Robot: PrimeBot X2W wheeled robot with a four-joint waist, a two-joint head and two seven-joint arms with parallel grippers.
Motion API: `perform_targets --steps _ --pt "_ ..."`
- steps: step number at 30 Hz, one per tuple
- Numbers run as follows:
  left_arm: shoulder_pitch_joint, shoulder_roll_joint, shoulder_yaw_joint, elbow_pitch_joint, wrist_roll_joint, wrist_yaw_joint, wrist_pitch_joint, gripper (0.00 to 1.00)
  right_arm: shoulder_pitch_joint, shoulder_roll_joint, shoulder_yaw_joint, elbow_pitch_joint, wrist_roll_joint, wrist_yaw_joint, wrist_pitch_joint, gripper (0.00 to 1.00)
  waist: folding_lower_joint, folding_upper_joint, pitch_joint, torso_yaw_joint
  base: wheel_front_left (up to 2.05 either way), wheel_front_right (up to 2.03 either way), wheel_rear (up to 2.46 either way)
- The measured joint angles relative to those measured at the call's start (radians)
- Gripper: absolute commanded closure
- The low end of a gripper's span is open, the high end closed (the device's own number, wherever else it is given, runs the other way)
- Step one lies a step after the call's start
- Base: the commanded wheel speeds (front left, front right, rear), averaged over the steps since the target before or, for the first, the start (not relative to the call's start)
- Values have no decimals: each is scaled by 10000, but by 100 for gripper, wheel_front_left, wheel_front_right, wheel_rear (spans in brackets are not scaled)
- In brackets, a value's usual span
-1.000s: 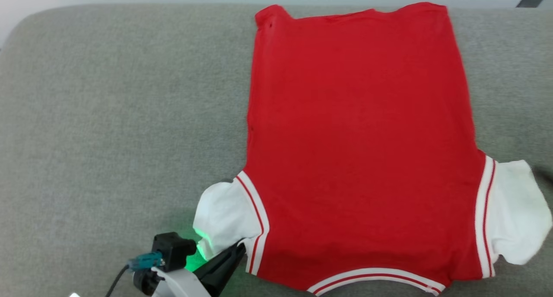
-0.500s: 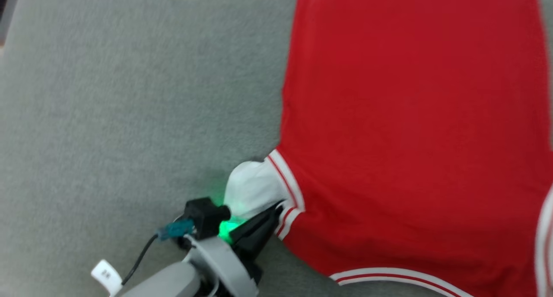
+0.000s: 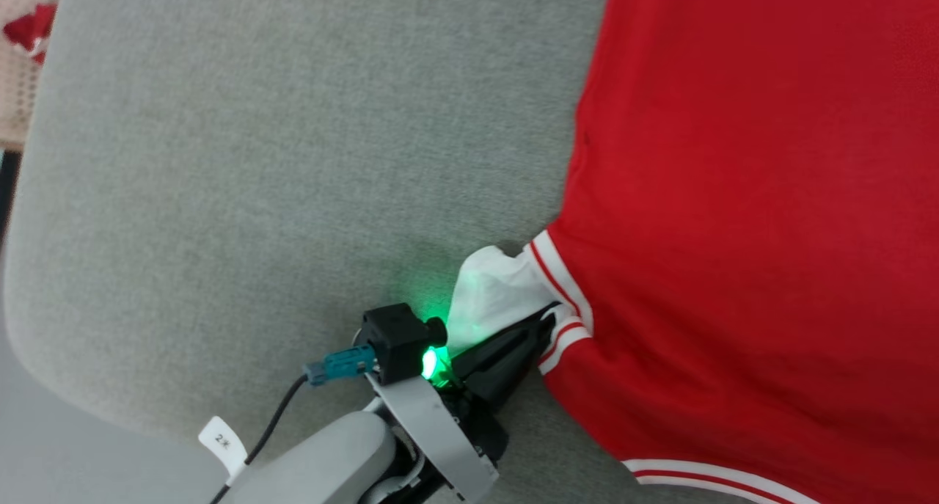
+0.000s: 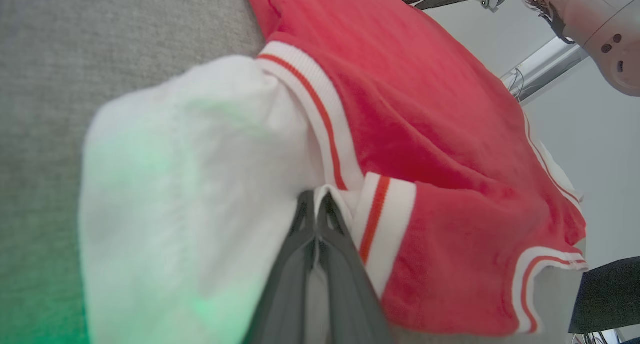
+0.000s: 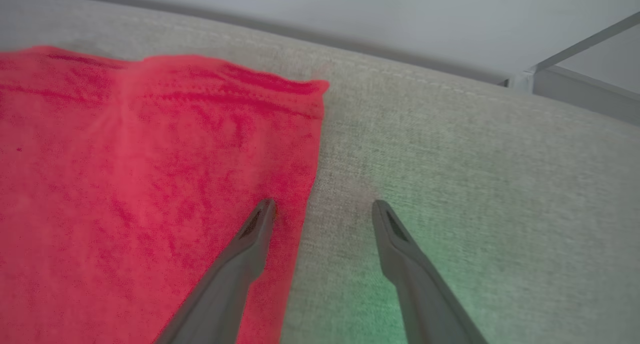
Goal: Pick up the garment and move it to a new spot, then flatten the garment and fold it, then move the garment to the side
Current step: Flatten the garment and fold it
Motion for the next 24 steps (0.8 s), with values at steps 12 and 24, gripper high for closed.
perform_targets --steps 12,24 --pt "-40 -199 40 -192 36 -59 -25 100 -409 -8 506 558 -58 -6 132 100 0 0 353 519 0 0 0" --pt "1328 456 769 -29 -305 -10 151 100 2198 -616 1983 -1108 1877 -2 -1202 100 0 0 -1149 63 0 0 0"
